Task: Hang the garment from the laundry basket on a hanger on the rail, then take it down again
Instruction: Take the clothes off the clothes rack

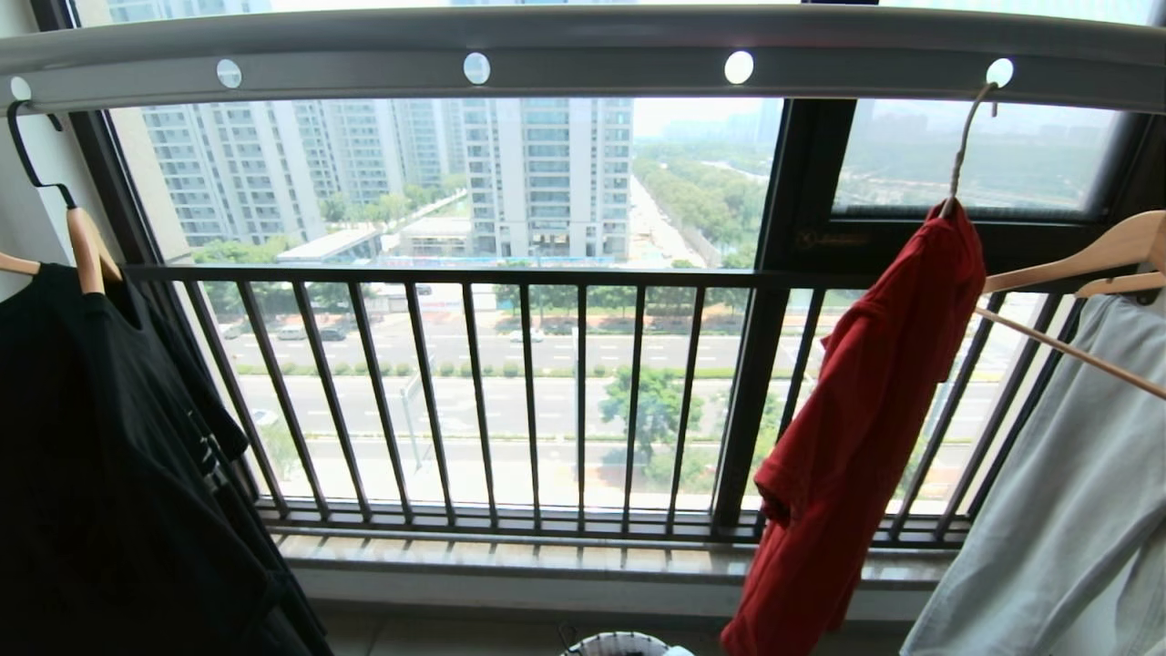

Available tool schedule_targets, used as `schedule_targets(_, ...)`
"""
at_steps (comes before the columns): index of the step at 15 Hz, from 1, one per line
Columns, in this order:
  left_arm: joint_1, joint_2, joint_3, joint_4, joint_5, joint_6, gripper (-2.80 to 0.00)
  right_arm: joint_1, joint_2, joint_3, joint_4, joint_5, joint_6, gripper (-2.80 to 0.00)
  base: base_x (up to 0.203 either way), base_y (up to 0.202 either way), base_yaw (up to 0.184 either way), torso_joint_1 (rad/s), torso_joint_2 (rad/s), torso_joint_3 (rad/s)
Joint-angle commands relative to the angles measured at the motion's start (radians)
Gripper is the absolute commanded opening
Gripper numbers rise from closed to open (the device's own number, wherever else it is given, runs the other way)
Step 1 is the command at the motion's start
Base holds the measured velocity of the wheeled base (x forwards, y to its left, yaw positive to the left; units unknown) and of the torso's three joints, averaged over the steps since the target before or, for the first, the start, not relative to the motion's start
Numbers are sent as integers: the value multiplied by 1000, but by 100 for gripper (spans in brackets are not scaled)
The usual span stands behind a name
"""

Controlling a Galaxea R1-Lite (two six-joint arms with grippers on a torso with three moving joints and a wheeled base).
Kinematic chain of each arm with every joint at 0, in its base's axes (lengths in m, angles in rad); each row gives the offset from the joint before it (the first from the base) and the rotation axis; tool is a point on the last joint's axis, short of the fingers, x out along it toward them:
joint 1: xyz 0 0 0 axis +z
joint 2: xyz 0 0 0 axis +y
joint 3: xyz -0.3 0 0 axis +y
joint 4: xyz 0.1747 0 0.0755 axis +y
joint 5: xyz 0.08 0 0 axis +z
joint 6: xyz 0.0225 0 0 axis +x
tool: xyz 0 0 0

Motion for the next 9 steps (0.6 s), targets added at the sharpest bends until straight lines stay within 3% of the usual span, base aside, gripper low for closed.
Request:
schedule_targets(1,0,0,0,0,0,0,-280,0,-1,2,0,1,-1,-280,0,0,0,0,0,0)
schedule_targets(9,0,-1,0,0,0,-1,-280,0,-1,2,0,1,-1,-280,0,0,0,0,0,0)
